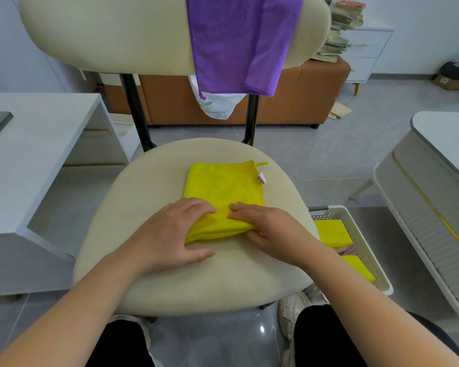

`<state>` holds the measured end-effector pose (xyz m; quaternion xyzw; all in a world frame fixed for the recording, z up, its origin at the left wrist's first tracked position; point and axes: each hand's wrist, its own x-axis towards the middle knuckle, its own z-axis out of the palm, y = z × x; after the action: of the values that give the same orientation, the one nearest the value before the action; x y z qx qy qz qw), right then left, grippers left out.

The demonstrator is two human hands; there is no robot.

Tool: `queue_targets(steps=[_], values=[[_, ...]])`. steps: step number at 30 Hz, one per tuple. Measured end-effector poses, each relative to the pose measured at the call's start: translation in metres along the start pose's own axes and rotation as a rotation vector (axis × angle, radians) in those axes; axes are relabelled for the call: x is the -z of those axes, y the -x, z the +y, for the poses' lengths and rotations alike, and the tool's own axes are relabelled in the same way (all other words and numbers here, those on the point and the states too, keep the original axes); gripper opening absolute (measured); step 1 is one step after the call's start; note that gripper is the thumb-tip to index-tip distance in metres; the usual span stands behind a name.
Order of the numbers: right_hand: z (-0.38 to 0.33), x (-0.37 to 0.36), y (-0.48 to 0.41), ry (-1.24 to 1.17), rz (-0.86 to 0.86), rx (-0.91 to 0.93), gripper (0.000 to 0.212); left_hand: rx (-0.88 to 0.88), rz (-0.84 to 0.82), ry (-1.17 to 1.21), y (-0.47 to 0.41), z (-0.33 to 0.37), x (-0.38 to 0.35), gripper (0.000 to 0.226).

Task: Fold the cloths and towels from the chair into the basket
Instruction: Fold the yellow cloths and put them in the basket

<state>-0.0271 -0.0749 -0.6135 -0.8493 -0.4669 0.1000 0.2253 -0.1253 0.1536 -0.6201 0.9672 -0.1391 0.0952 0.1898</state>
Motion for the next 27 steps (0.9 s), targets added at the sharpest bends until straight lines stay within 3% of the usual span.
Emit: queue_targets(steps=[2, 7, 10, 14, 17, 21, 24, 27], values=[[0.000, 0.001, 0.000, -0.031, 0.001, -0.002, 0.050, 0.009, -0.023, 0.003, 0.003, -0.005, -0.002, 0.070], [0.002, 0.004, 0.003, -0.170, 0.055, -0.029, 0.051, 0.007, 0.050, 0.019, 0.004, -0.019, 0.000, 0.064], [0.004, 0.005, 0.006, -0.232, 0.046, 0.006, 0.049, -0.001, -0.020, 0.044, 0.005, -0.023, -0.004, 0.060], [0.018, 0.003, 0.012, -0.041, 0.000, 0.112, 0.064, 0.038, -0.064, 0.099, 0.009, -0.027, -0.005, 0.058], [0.025, -0.001, 0.015, 0.052, 0.065, 0.153, 0.070, 0.057, -0.052, 0.149, 0.012, -0.026, -0.003, 0.055], [0.029, -0.006, 0.014, 0.148, 0.162, 0.223, 0.065, 0.058, -0.026, 0.200, 0.015, -0.025, -0.003, 0.055], [0.030, -0.007, 0.009, 0.155, 0.147, 0.246, 0.060, 0.075, 0.016, 0.237, 0.014, -0.023, -0.002, 0.052], [0.031, -0.010, 0.008, 0.105, 0.121, 0.268, 0.058, -0.018, 0.058, 0.137, 0.013, -0.022, -0.001, 0.055]])
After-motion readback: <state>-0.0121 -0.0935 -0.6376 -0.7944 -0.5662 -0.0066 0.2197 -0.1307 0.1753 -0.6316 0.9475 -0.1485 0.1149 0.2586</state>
